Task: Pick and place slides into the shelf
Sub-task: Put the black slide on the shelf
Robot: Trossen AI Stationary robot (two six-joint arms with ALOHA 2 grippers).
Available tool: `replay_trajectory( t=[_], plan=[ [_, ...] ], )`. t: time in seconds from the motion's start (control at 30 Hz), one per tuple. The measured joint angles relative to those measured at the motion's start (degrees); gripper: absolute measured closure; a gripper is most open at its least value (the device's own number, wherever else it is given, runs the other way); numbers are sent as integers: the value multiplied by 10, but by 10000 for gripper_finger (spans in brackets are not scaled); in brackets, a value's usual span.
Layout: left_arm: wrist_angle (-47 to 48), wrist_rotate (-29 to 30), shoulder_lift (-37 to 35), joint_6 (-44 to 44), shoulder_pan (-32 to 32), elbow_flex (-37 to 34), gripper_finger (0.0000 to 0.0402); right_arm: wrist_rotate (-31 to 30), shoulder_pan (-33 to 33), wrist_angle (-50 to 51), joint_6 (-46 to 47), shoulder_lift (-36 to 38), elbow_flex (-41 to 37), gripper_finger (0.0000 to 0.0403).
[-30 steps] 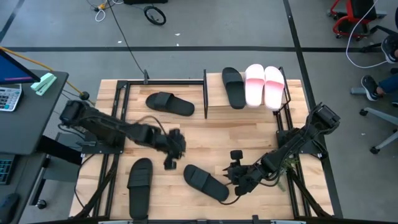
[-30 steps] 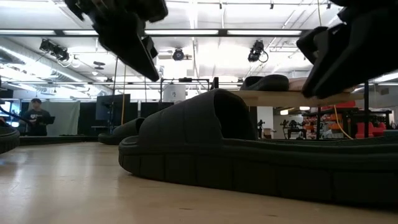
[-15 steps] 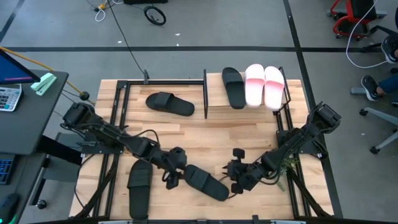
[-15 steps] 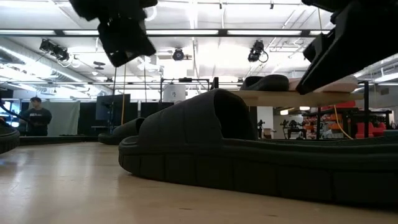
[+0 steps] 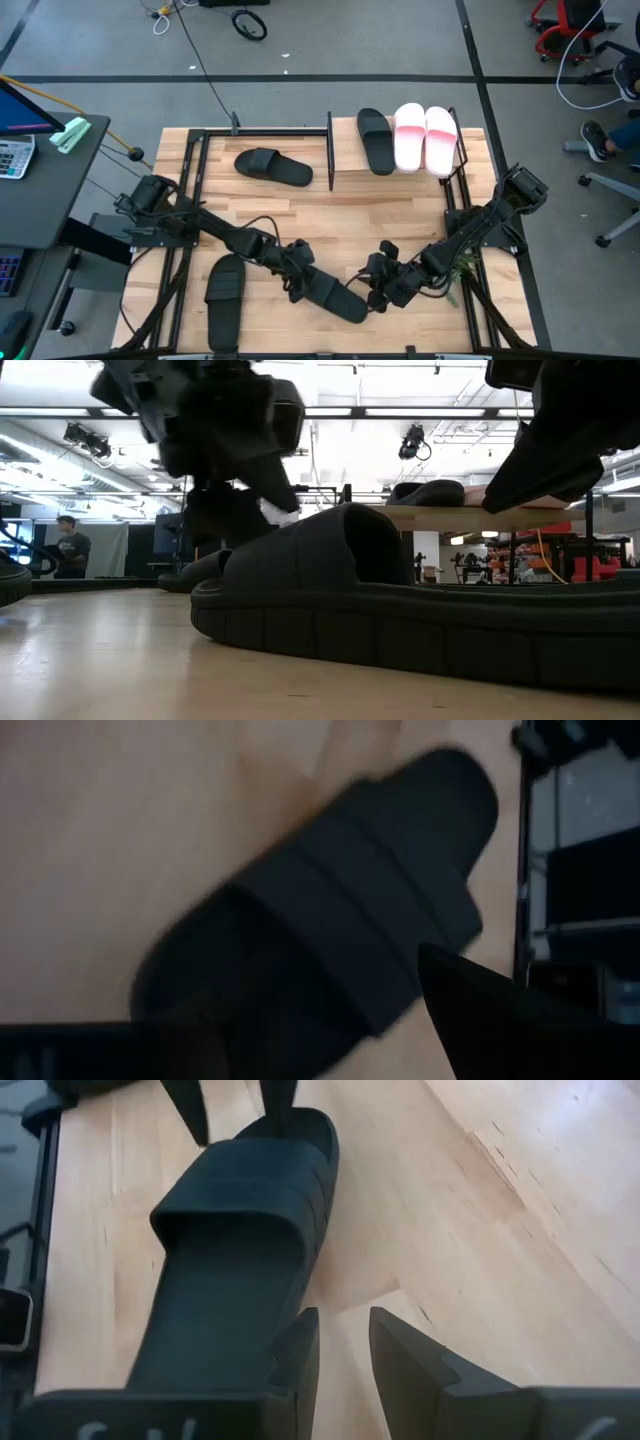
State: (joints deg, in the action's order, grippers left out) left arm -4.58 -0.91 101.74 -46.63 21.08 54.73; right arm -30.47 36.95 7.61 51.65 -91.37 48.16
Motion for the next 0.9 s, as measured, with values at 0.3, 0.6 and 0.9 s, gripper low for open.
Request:
replay_trajectory(
  t=[0.3,0.6,0.9],
  plan=[
    [-39,-76,0,-7,-8,1,167,-20,19,0,24,0,0,306],
    [-32,-97,30,-8,0,0,168,-38,34,-3,54,0,0,306],
    [-89,-111,53,17,-1,0,171,-50,34,-11,68,0,0,306]
  ],
)
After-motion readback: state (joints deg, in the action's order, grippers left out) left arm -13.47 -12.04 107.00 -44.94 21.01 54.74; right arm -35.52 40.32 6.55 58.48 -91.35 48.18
